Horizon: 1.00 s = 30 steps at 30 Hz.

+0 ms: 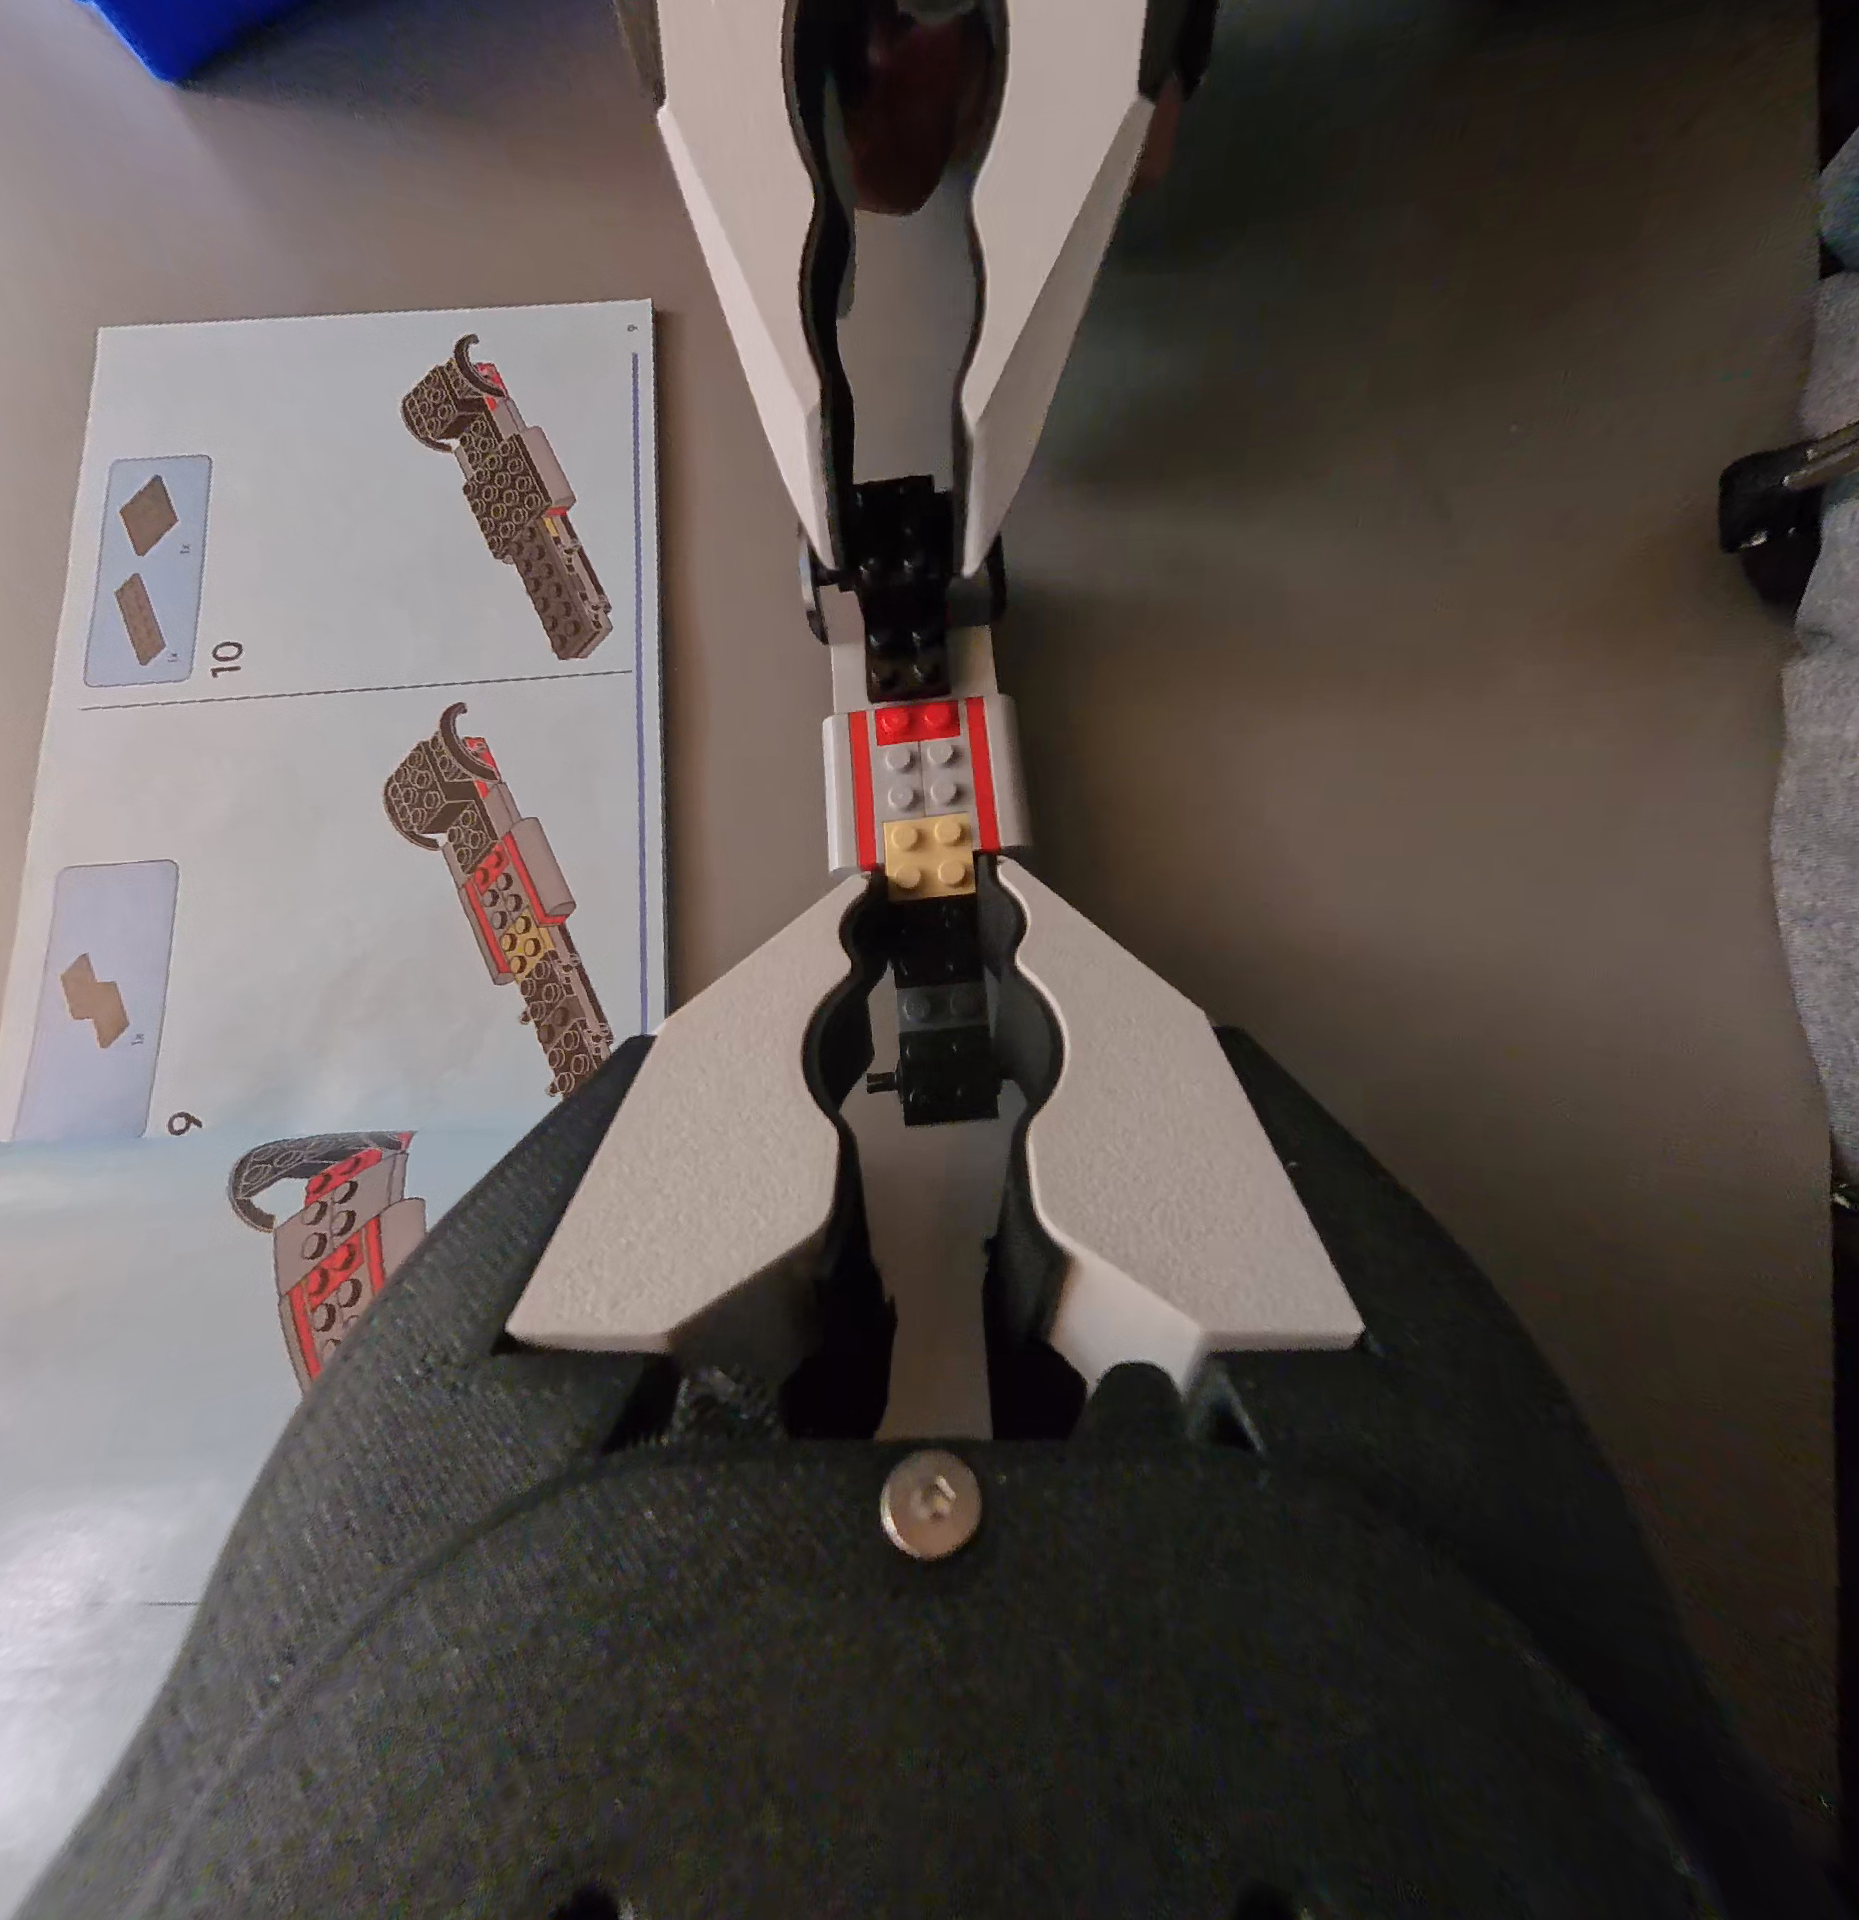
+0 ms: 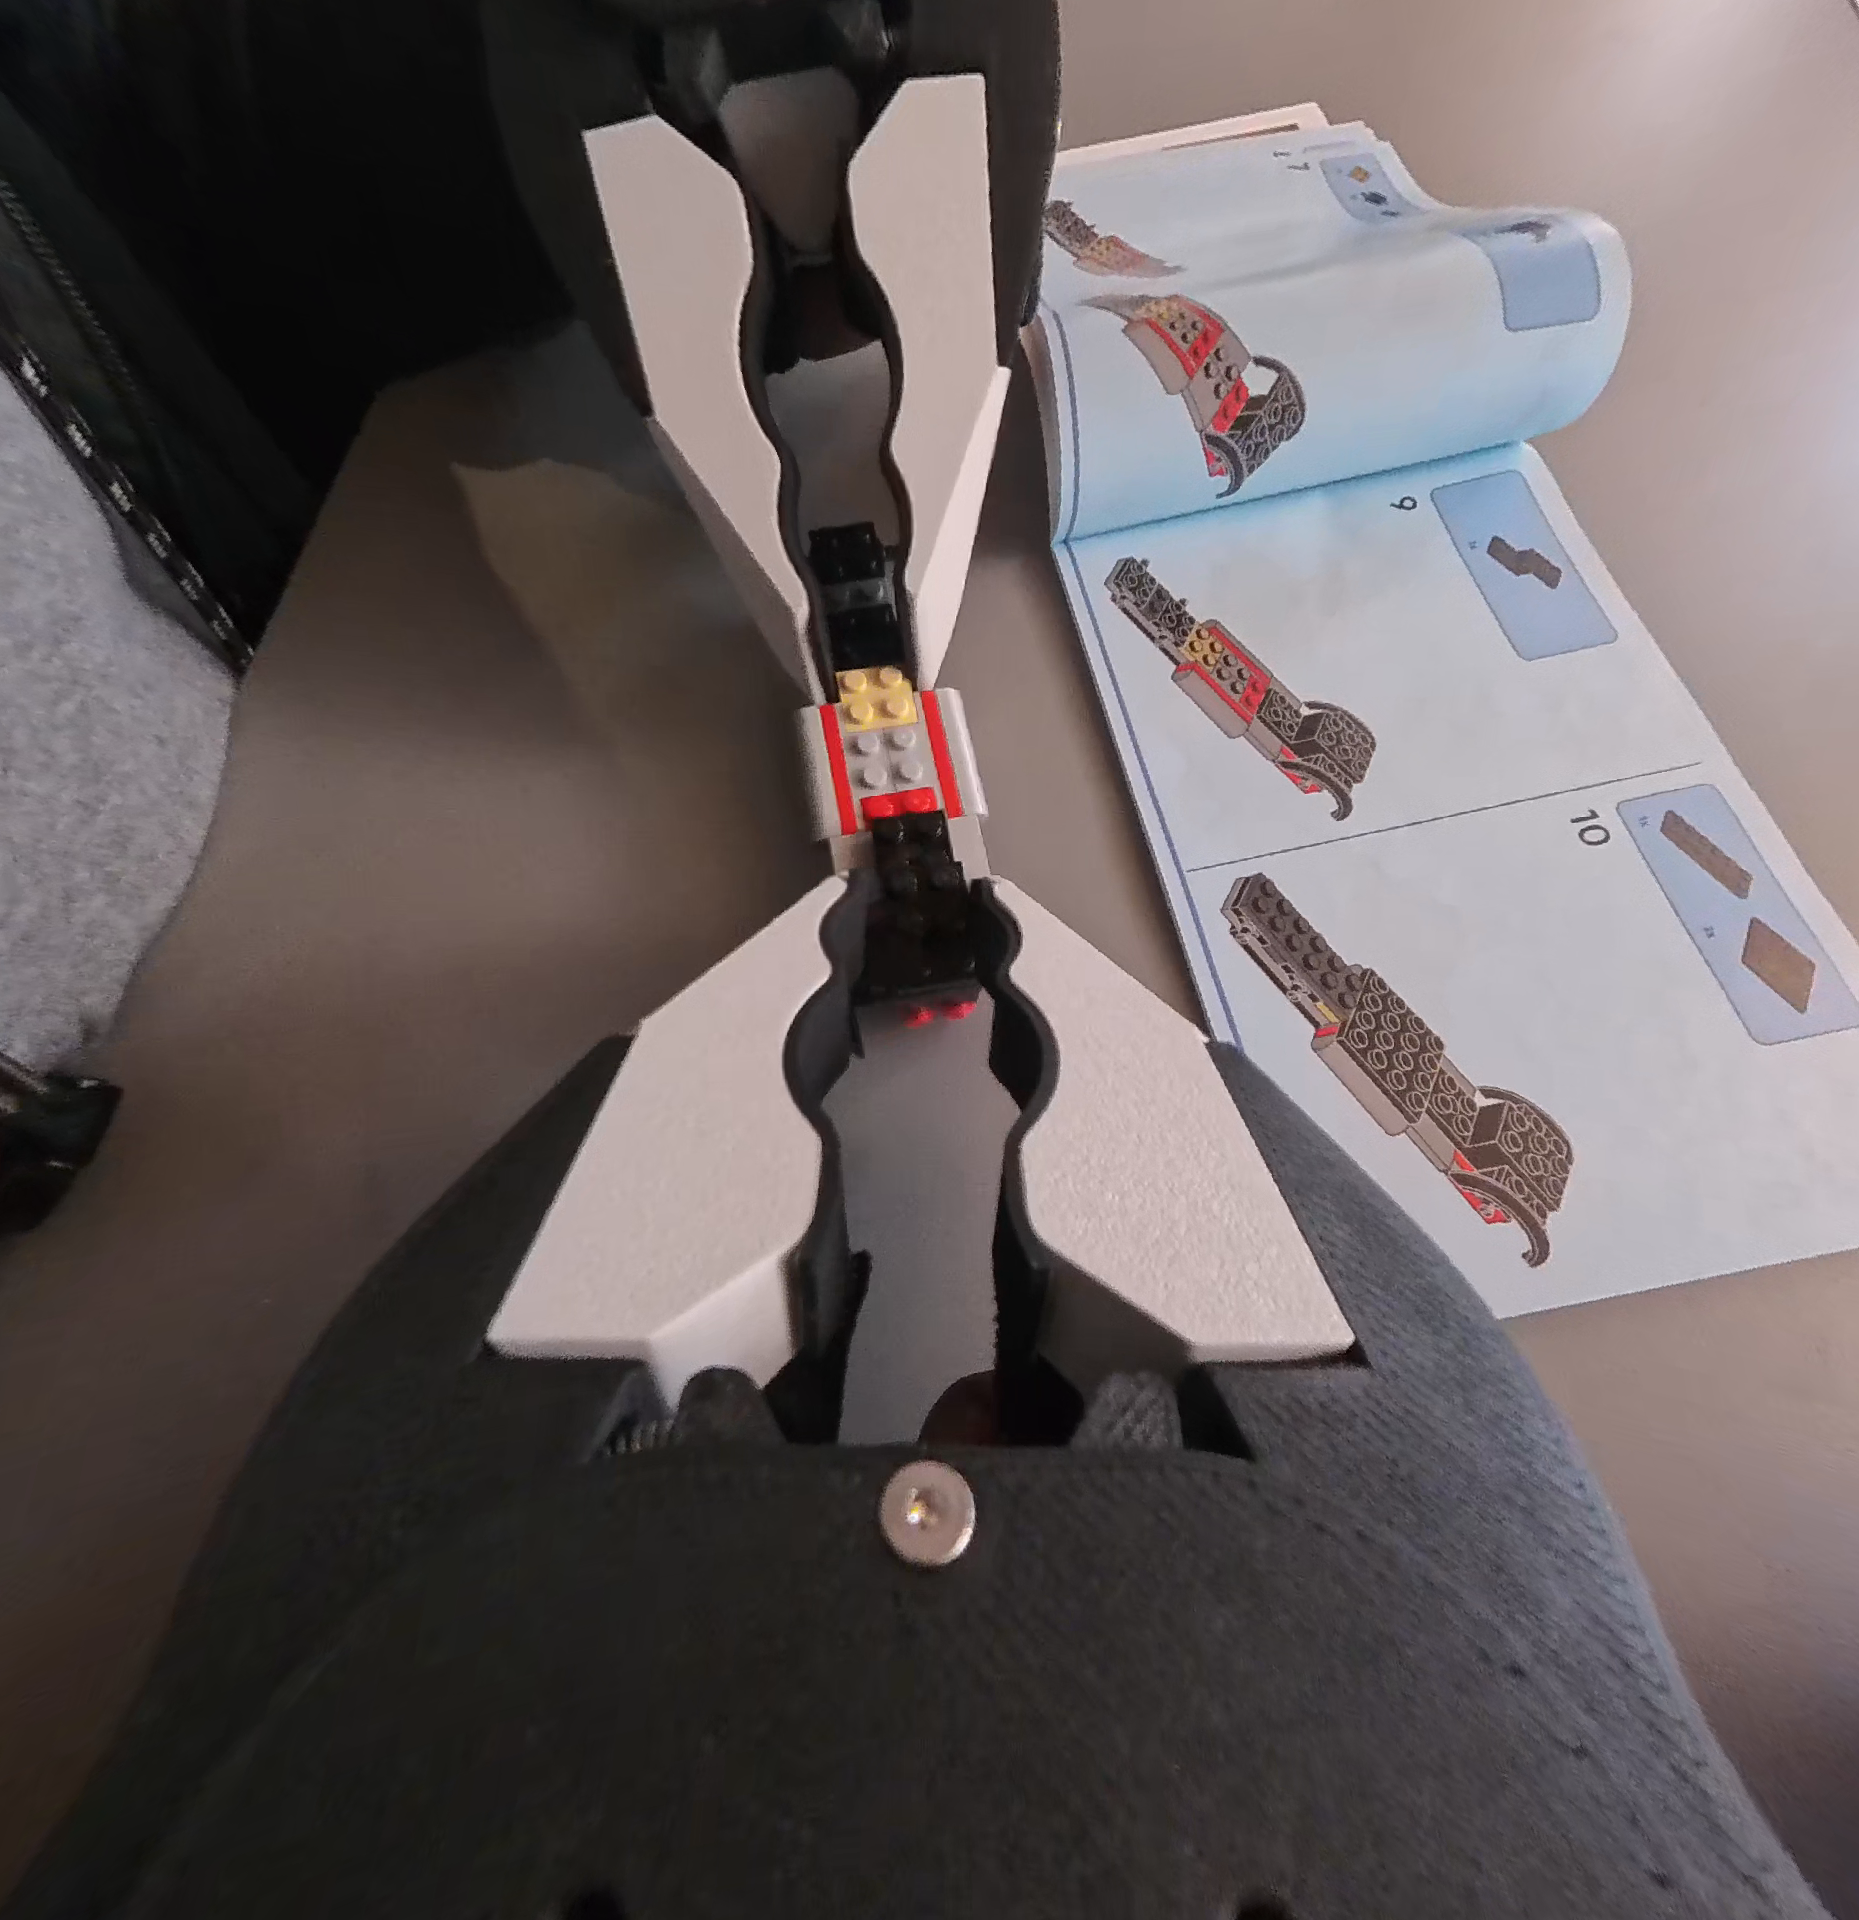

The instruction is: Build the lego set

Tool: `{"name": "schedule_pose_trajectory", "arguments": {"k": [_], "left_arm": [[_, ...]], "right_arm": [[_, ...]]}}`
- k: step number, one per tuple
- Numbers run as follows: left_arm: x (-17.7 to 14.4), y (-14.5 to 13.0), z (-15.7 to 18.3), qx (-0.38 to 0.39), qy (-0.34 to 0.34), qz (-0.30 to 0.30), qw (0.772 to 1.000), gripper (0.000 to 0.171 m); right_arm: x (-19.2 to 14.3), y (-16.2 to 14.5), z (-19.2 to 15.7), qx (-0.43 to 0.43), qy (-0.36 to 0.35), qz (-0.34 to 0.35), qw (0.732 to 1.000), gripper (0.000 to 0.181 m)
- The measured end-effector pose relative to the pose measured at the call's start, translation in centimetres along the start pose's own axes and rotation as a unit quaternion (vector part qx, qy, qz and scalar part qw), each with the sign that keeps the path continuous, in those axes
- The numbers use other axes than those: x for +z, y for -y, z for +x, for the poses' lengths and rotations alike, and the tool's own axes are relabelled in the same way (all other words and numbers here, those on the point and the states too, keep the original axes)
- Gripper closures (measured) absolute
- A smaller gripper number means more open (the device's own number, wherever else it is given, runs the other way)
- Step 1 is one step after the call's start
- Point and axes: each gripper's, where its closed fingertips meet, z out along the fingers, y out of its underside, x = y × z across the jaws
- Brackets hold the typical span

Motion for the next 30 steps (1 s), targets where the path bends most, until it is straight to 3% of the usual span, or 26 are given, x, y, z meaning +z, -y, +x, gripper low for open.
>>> {"name": "schedule_pose_trajectory", "arguments": {"k": [7,14,22,30], "left_arm": [[-0.2,0.1,-0.1,-0.001,0.000,0.007,1.000,0.156],[-1.1,1.5,-0.1,-0.019,-0.018,0.049,0.998,0.156],[-2.5,3.5,-0.2,-0.009,-0.019,0.043,0.999,0.156],[-4.0,6.3,1.2,-0.013,-0.060,0.048,0.997,0.156]], "right_arm": [[-0.7,0.5,0.4,-0.014,-0.011,0.025,1.000,0.149],[-3.5,1.8,0.4,-0.052,-0.041,0.099,0.993,0.142],[-7.5,2.8,0.8,-0.188,-0.158,0.143,0.959,0.135],[-9.3,3.5,-1.2,-0.270,-0.183,0.163,0.931,0.124]]}}
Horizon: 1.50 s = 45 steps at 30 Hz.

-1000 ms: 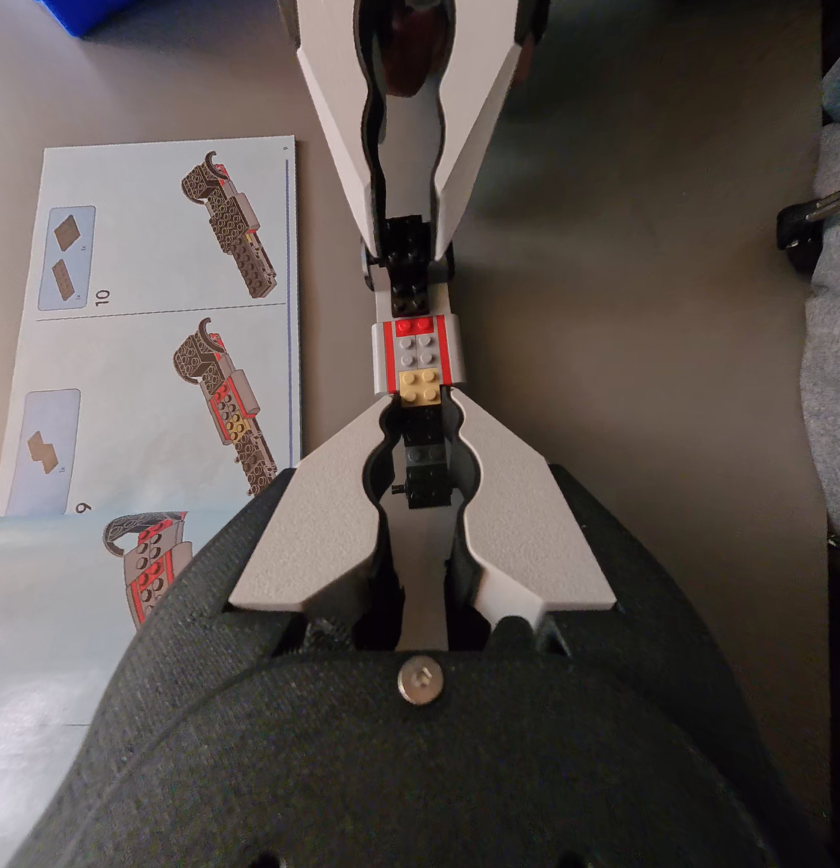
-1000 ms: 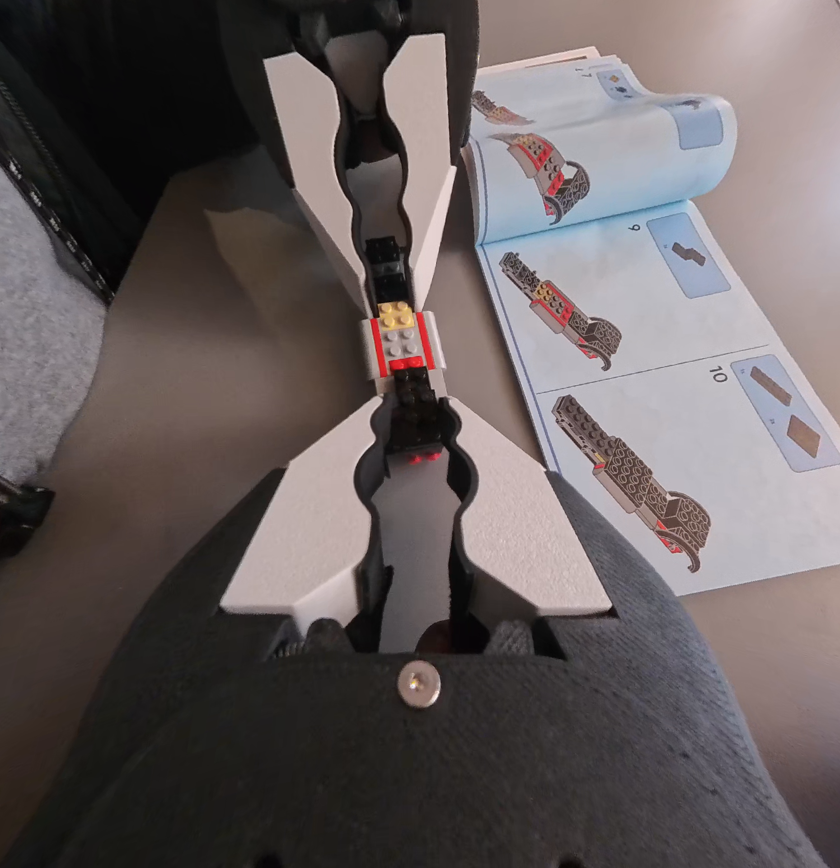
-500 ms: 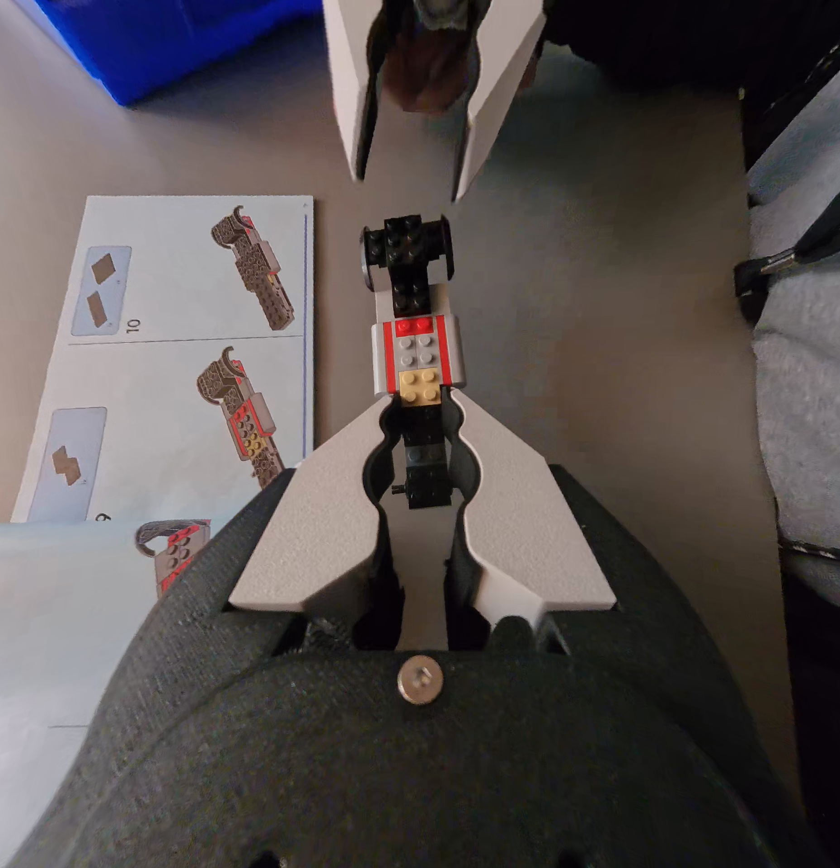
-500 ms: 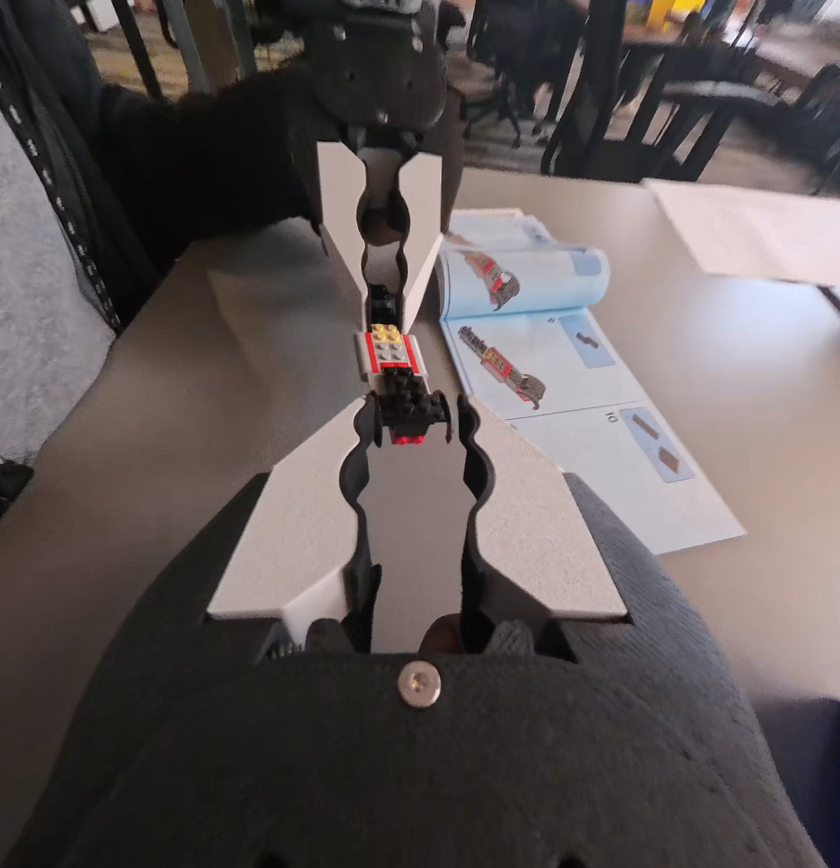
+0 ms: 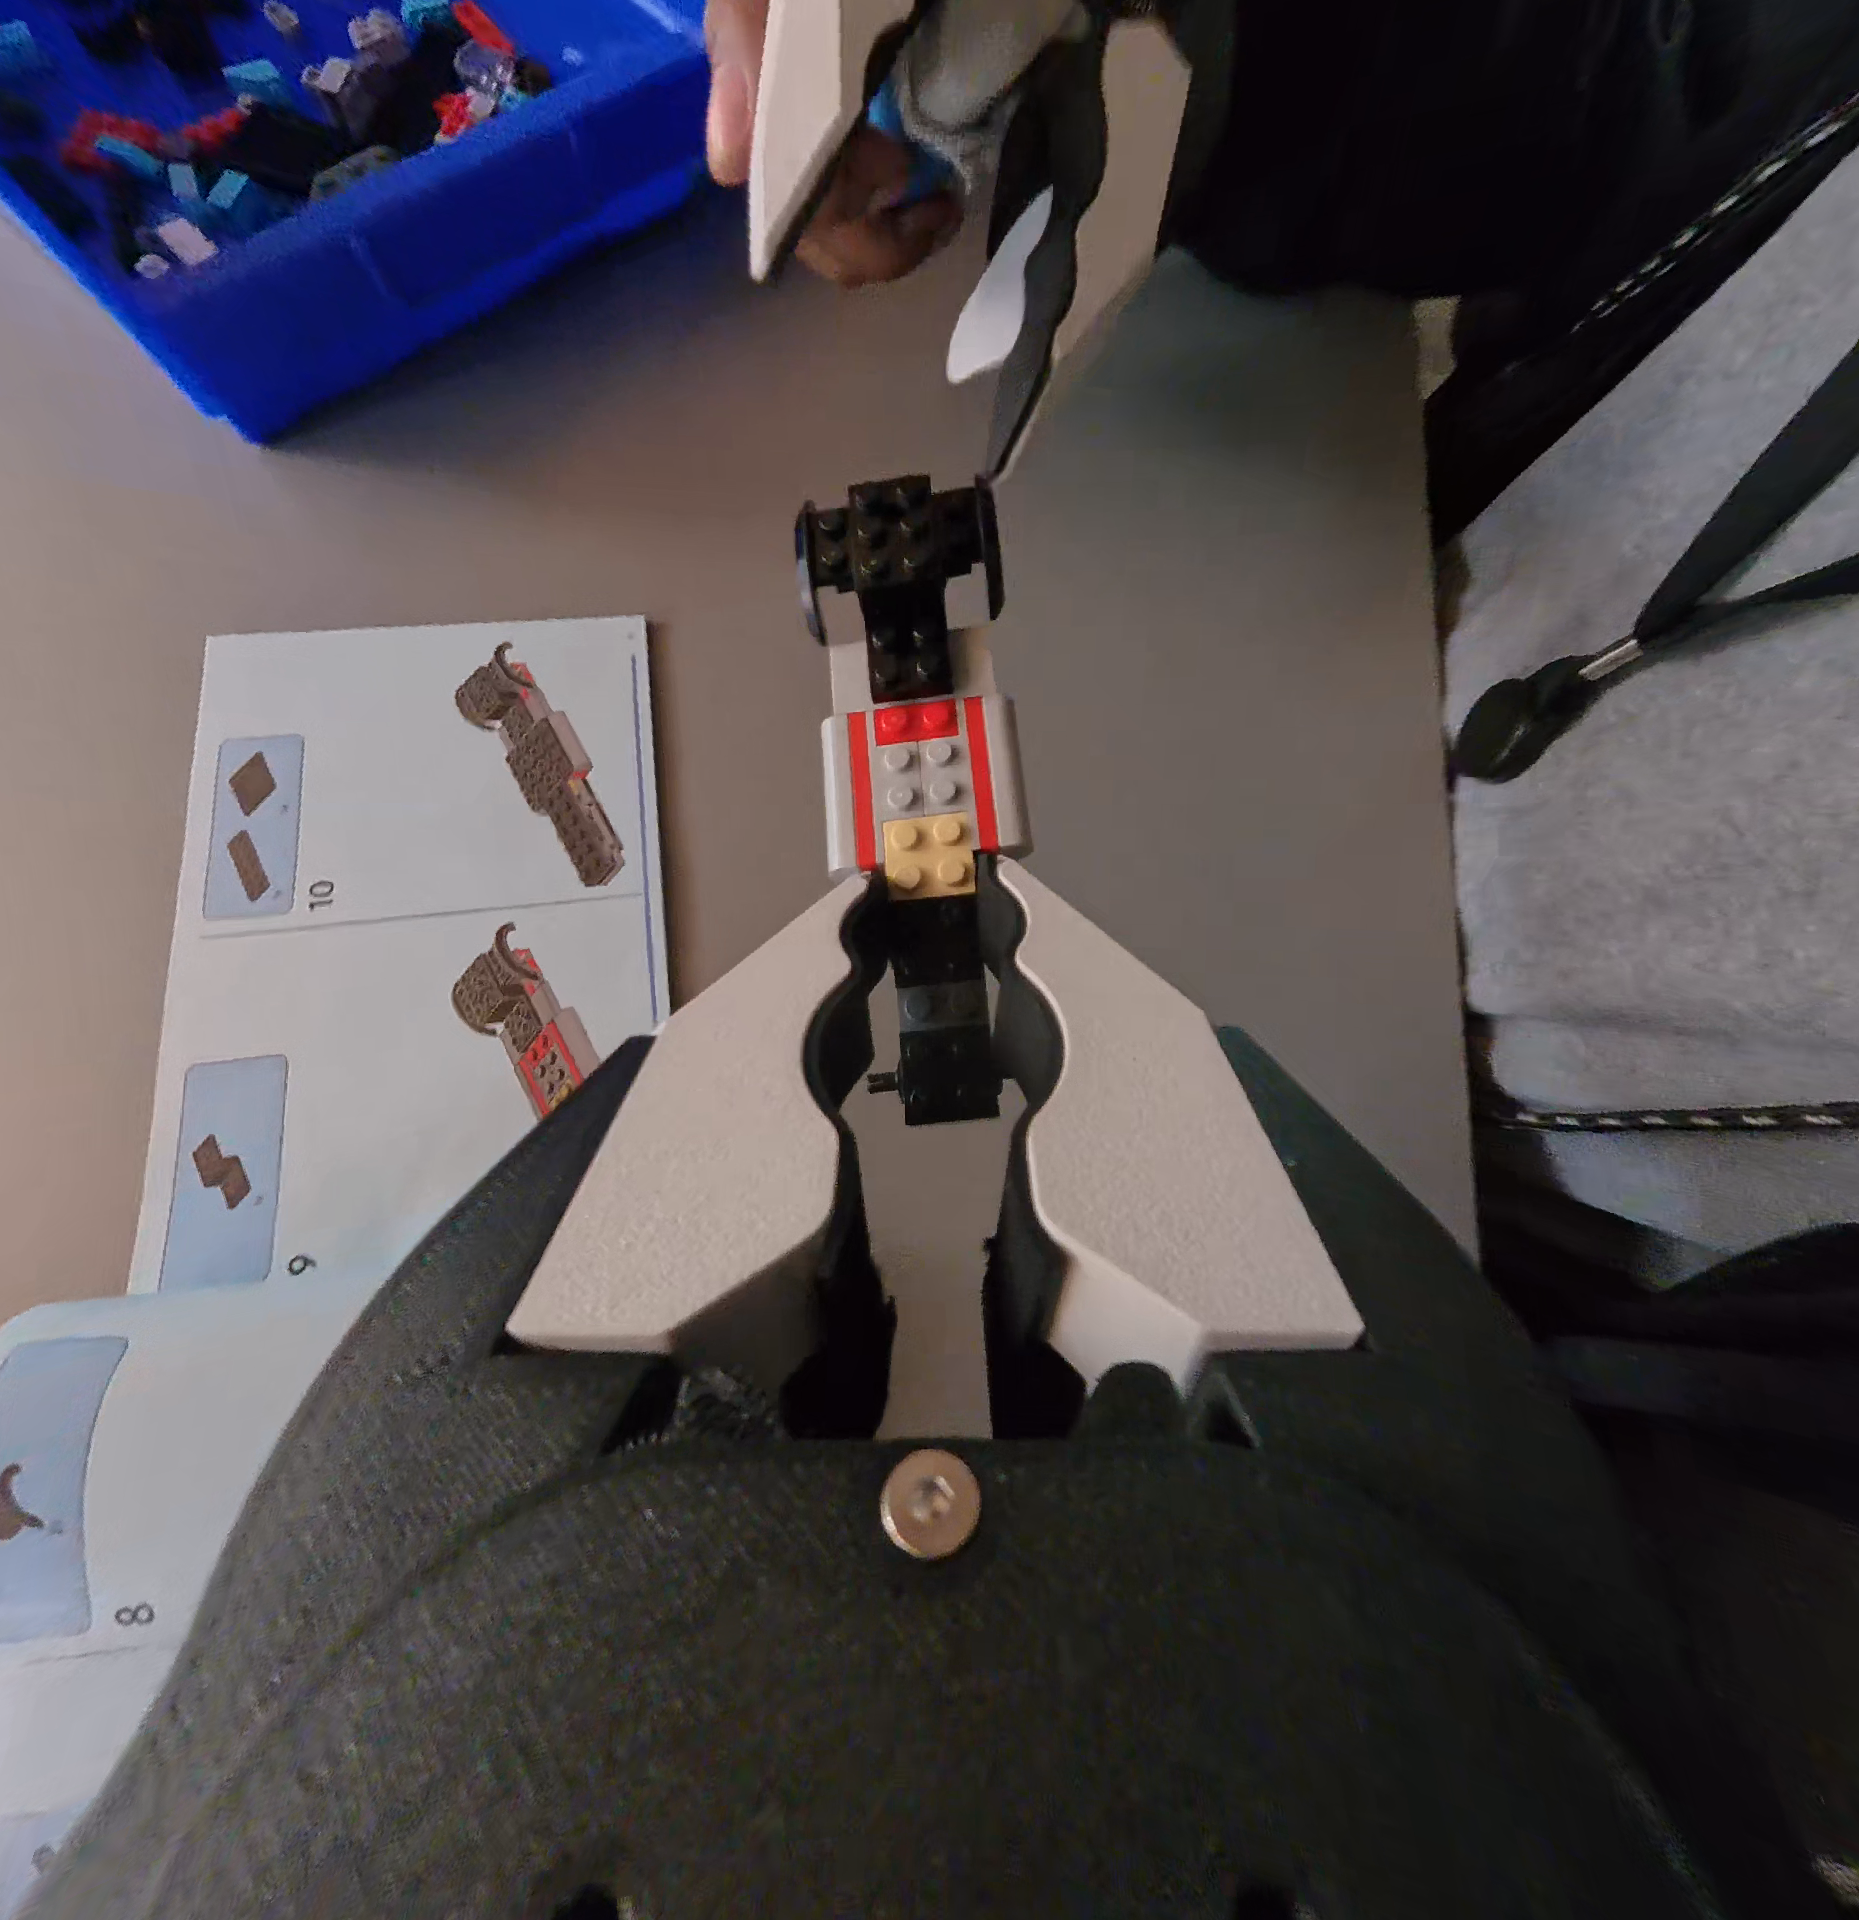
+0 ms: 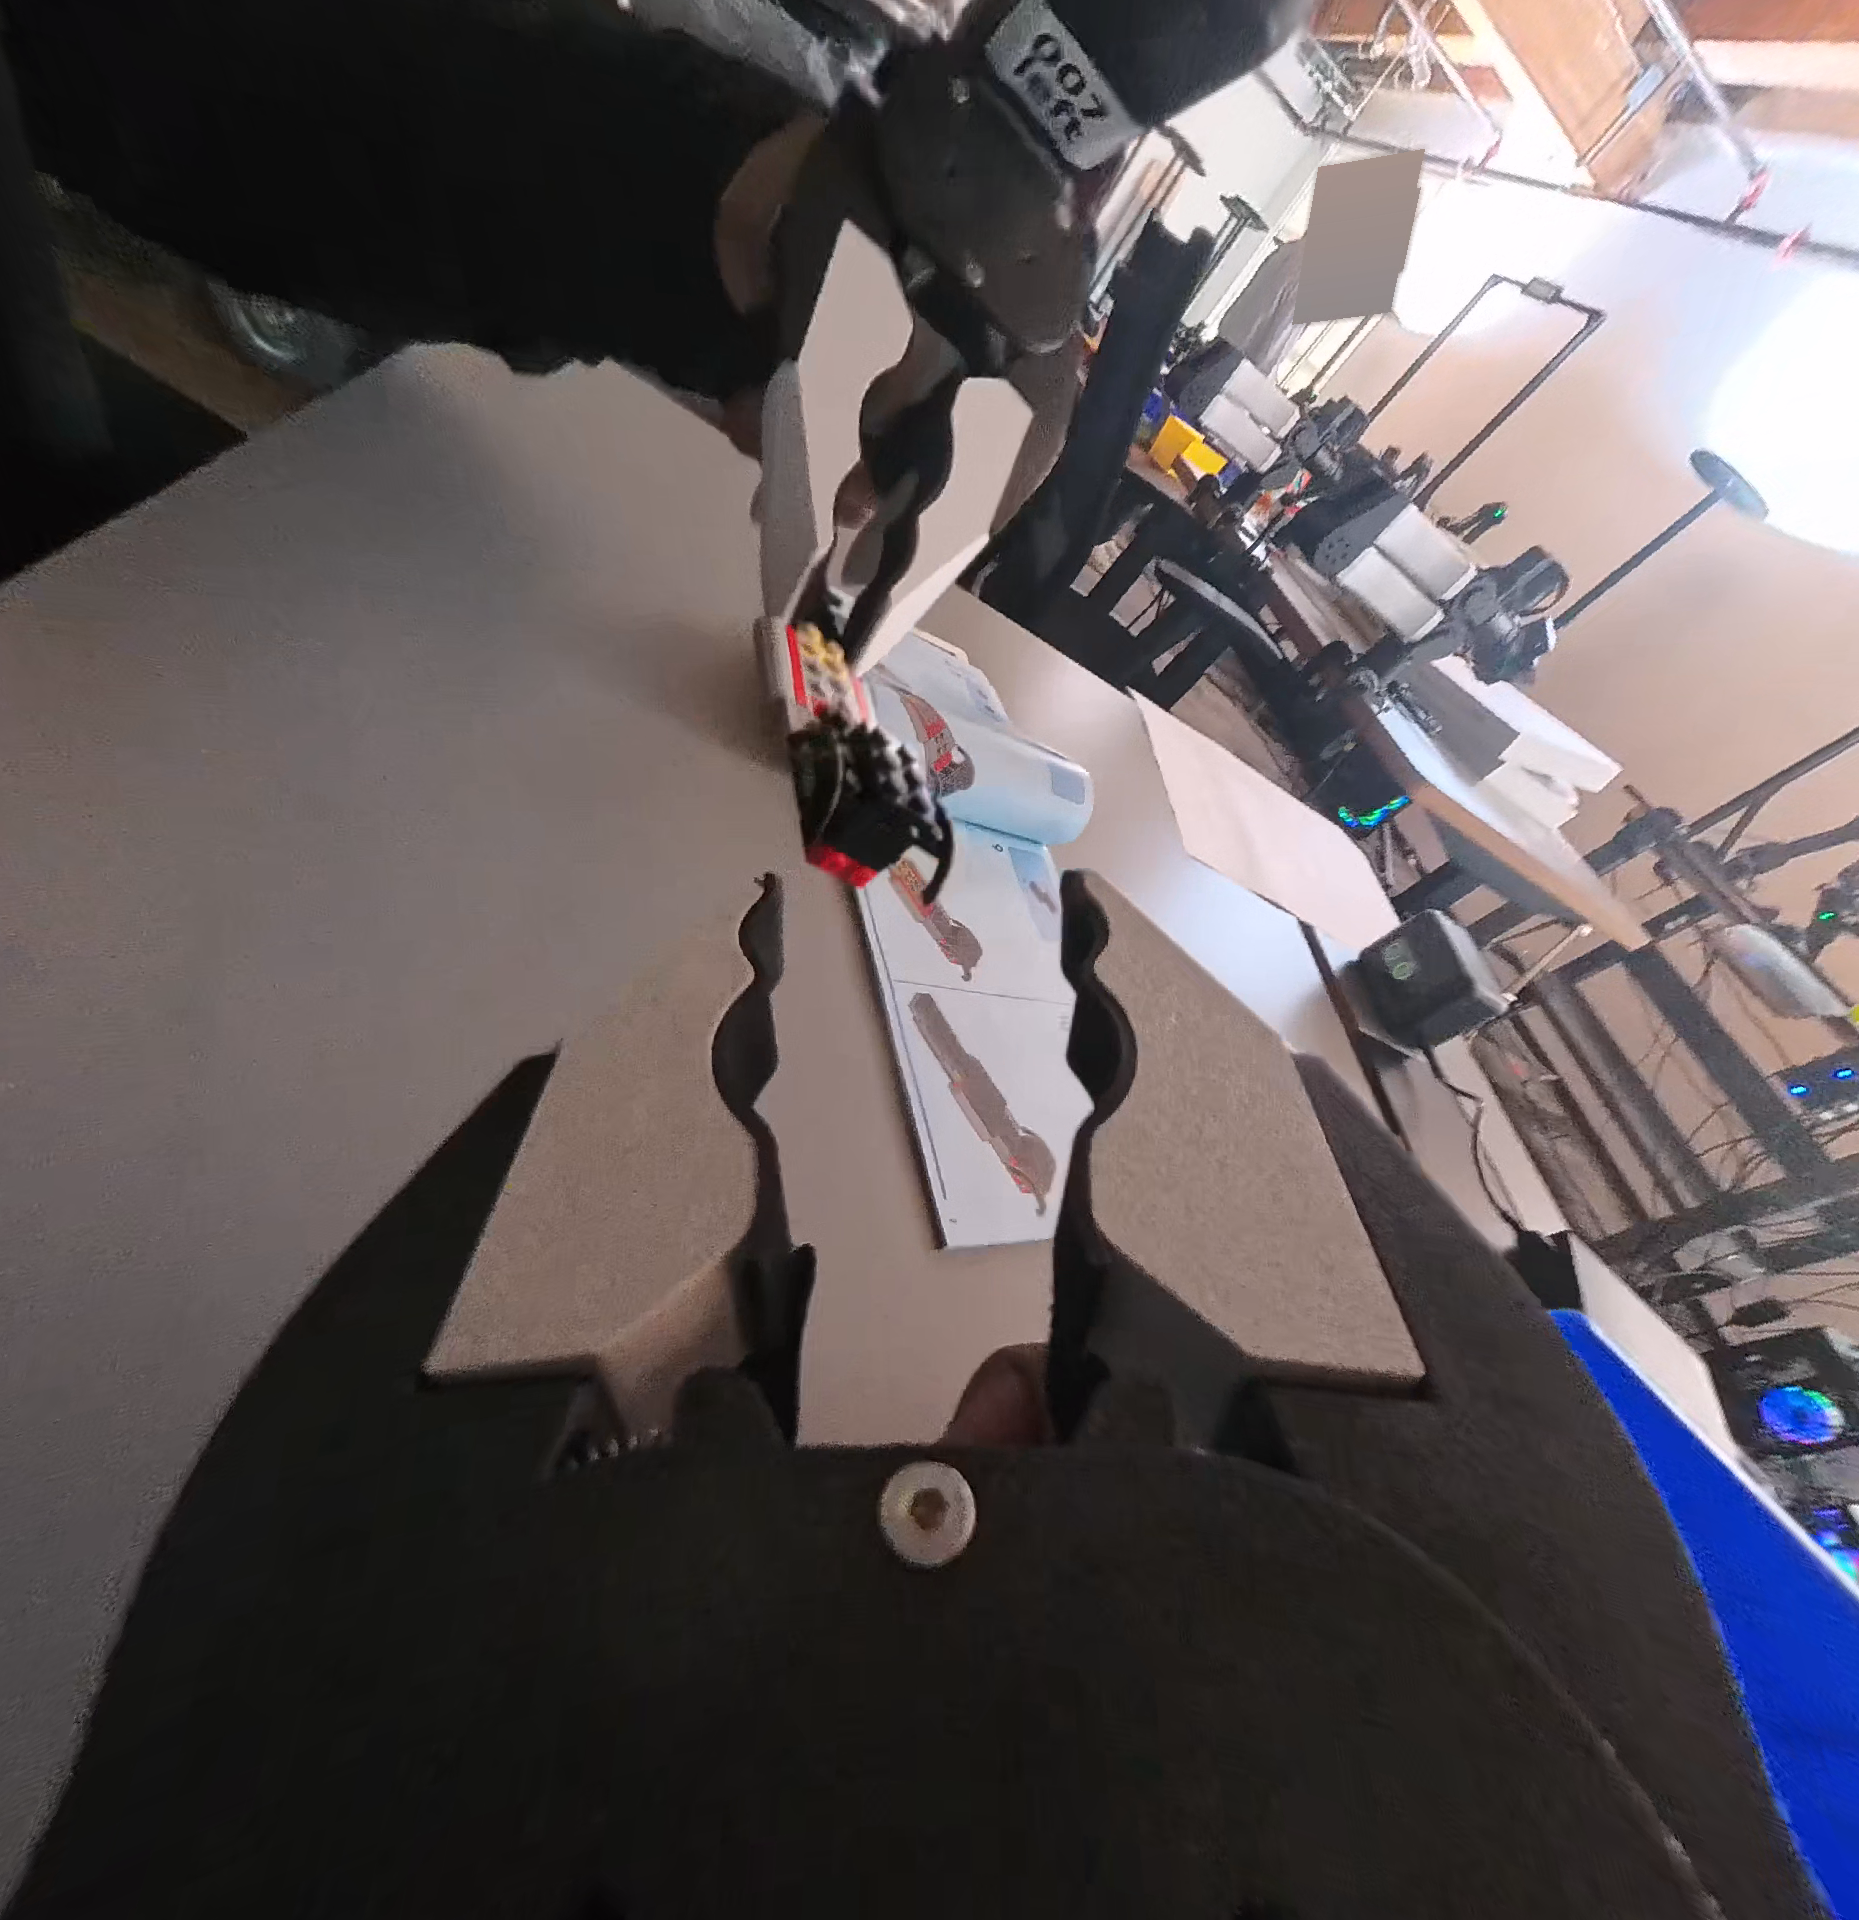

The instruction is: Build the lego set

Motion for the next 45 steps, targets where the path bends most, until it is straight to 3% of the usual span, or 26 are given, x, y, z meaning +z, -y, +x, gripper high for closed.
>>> {"name": "schedule_pose_trajectory", "arguments": {"k": [14,28,40,45], "left_arm": [[-1.2,4.9,3.1,-0.009,-0.104,0.062,0.993,0.156],[-0.7,5.3,4.4,-0.011,-0.144,0.035,0.989,0.156],[-0.1,5.0,5.0,-0.024,-0.170,0.022,0.985,0.156],[0.0,5.0,5.0,-0.042,-0.187,0.029,0.981,0.156]], "right_arm": [[-1.4,3.7,-0.2,-0.095,-0.043,0.045,0.994,0.118],[-1.8,6.0,-2.0,-0.194,-0.030,0.058,0.979,0.113],[-1.2,5.5,-2.4,-0.237,-0.032,0.033,0.970,0.150],[-1.2,5.2,-2.5,-0.227,-0.026,0.033,0.973,0.150]]}}
